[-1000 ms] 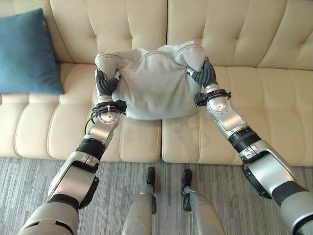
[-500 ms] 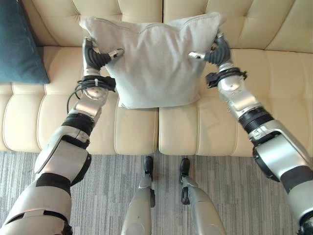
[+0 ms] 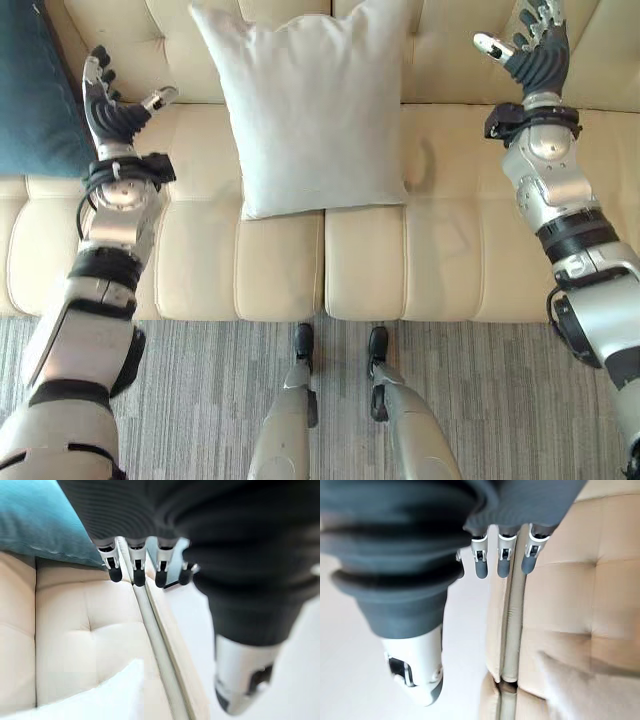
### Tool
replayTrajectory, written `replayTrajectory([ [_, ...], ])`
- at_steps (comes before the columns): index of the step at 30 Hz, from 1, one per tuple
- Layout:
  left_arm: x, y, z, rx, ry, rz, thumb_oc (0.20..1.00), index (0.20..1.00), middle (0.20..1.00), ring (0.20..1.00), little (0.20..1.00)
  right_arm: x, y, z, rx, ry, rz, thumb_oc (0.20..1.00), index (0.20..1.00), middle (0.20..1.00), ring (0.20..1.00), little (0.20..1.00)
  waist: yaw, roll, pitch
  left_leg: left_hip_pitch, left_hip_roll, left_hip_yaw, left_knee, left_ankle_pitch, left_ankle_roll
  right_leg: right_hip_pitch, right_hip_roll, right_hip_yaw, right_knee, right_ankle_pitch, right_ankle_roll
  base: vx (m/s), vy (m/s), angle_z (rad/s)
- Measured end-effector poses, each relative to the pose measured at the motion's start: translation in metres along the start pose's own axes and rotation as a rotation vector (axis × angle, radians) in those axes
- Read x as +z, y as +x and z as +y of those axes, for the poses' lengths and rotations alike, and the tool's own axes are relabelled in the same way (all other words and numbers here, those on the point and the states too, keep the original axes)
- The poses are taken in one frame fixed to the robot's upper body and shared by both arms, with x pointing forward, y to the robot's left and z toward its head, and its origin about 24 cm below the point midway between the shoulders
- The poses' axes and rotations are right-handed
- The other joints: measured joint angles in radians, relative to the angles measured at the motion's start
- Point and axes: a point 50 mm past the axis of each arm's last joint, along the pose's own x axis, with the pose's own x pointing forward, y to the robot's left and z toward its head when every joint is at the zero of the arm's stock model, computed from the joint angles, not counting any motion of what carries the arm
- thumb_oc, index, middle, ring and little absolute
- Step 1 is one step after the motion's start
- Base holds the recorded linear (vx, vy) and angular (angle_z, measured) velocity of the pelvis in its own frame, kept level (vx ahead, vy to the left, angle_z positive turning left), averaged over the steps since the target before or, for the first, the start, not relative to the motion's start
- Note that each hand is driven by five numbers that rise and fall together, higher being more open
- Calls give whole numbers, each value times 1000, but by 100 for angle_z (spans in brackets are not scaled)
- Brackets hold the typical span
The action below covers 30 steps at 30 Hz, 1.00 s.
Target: Pick up all the scattered cushions and arrange them neatly on the sofa.
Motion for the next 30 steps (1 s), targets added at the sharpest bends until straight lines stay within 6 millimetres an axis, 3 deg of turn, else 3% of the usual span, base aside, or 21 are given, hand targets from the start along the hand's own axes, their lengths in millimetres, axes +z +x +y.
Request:
replayTrajectory([
  [1, -20, -30, -3, -57, -17, 40, 1000, 1000, 1000, 1000, 1000, -15, -25, -3, 48, 17, 22, 1000, 1000, 1000, 1000, 1000, 0, 0, 0, 18, -2, 0, 0, 0, 0, 20, -1, 1, -4, -1, 2, 50, 31, 3],
  [3, -47, -69, -2, -84, -46, 132, 1000, 1000, 1000, 1000, 1000, -33, -64, -10, 91, 30, 67, 1000, 1000, 1000, 1000, 1000, 0, 1, 0, 53, -3, 4, -14, -1, 0, 53, -2, 2, -11, -9, 11, 61, 18, 3],
  [4, -73, -113, 4, -129, -20, 253, 1000, 1000, 1000, 1000, 1000, -56, -105, -21, 125, -16, 158, 1000, 1000, 1000, 1000, 1000, 1, 1, 0, 84, -4, 4, -20, -1, 0, 86, -3, 2, -16, -14, 16, 66, 3, 7],
  [6, -94, -153, 12, -173, 13, 373, 1000, 1000, 1000, 1000, 1000, -75, -140, -38, 145, -83, 260, 1000, 1000, 1000, 1000, 1000, -2, 3, -1, 114, -1, 2, -38, -9, -2, 110, 0, 4, -24, -21, 16, 63, 9, 0],
  [9, -121, -213, 35, -225, 106, 572, 1000, 1000, 1000, 1000, 1000, -93, -198, -65, 160, -174, 425, 1000, 1000, 1000, 1000, 1000, -5, 8, -5, 153, 0, 6, -61, -26, -4, 142, 2, 5, -39, -23, 16, 84, 35, -4],
  [13, -140, -278, 69, -284, 226, 799, 1000, 1000, 1000, 1000, 1000, -112, -277, -97, 250, -354, 694, 1000, 1000, 1000, 1000, 1000, -19, 20, -54, 222, -6, 9, -70, -40, 8, 223, -1, 8, -71, -21, 29, 22, 62, -1],
  [17, -153, -332, 85, -311, 288, 1014, 1000, 1000, 1000, 1000, 1000, -131, -334, -118, 277, -444, 950, 1000, 1000, 1000, 1000, 1000, -34, 20, -116, 282, -9, 35, -69, -46, 14, 275, -4, 24, -79, -24, 35, -25, 81, -15],
  [21, -158, -346, 67, -389, 270, 1056, 1000, 1000, 1000, 1000, 1000, -144, -356, -114, 305, -445, 1057, 1000, 1000, 1000, 1000, 1000, -56, 9, -148, 304, -12, 55, -66, -52, 17, 284, -5, 50, -83, -16, 42, -164, 157, -19],
  [22, -159, -347, 61, -406, 259, 1060, 1000, 1000, 1000, 1000, 1000, -148, -360, -110, 306, -438, 1079, 1000, 1000, 1000, 1000, 1000, -60, 2, -152, 316, -24, 68, -63, -47, 23, 280, -4, 73, -82, 10, 44, -307, 161, -79],
  [23, -162, -357, 55, -445, 262, 1093, 1000, 1000, 1000, 1000, 1000, -155, -354, -100, 348, -445, 1075, 1000, 1000, 1000, 1000, 1000, -53, -6, -157, 326, -26, 84, -54, -72, 45, 282, -9, 108, -97, 16, 67, -256, 50, -86],
  [24, -163, -356, 53, -458, 261, 1092, 1000, 1000, 1000, 1000, 1000, -156, -351, -95, 377, -450, 1062, 1000, 1000, 1000, 1000, 1000, -53, -4, -159, 329, -28, 102, -64, -74, 40, 282, -17, 109, -106, 22, 74, -268, 19, -81],
  [25, -163, -351, 51, -474, 273, 1073, 1000, 1000, 1000, 1000, 1000, -157, -351, -91, 386, -442, 1054, 1000, 1000, 1000, 1000, 1000, -60, -14, -162, 329, -37, 117, -66, -72, 38, 276, -29, 102, -119, 30, 81, -308, -19, -48],
  [27, -163, -336, 46, -481, 278, 1021, 1000, 1000, 1000, 1000, 1000, -161, -348, -81, 399, -428, 1053, 1000, 1000, 1000, 1000, 1000, -56, -30, -153, 323, -36, 144, -64, -45, 68, 260, -53, 61, -111, 42, 106, -265, -37, -33],
  [30, -163, -310, 30, -482, 254, 940, 1000, 1000, 1000, 1000, 1000, -164, -347, -74, 427, -419, 1052, 1000, 1000, 1000, 1000, 1000, -42, -12, -139, 303, 2, 140, -58, -26, 104, 215, -62, 16, 104, -44, 131, -201, -96, 6],
])
